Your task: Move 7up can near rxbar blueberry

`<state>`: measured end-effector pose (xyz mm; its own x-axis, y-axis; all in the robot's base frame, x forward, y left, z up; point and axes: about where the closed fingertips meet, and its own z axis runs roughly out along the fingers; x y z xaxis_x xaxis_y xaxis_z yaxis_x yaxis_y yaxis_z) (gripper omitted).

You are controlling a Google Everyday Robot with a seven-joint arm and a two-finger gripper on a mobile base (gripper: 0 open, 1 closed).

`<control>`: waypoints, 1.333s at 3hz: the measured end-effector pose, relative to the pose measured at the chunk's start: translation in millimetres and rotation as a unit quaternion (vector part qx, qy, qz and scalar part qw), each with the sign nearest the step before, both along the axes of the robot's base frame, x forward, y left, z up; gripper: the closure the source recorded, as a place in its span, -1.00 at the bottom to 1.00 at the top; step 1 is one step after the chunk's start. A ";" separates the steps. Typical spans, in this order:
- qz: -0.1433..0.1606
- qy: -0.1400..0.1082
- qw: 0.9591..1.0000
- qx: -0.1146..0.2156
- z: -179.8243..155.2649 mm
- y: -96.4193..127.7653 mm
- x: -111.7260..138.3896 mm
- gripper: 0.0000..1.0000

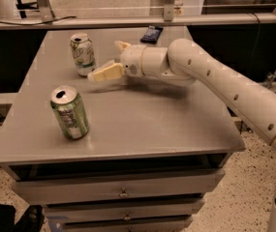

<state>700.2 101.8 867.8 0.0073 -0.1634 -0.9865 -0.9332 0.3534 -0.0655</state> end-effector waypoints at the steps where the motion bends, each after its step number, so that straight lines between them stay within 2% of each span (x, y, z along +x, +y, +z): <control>1: 0.020 0.003 1.000 0.013 1.0 27.8 6.6 -1.00; 2: 0.038 0.011 0.999 0.018 0.6 48.0 6.9 -0.68; 3: 0.046 0.021 0.999 0.021 -1.6 58.0 5.3 -0.22; 4: 0.043 0.029 0.998 0.020 -4.4 57.3 1.5 0.25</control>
Offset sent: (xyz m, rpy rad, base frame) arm 0.0087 0.0683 0.0000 0.0456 0.0435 0.1147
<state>701.6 159.1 863.4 -0.0368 -0.1260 -0.9913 -0.9620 0.2730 0.0010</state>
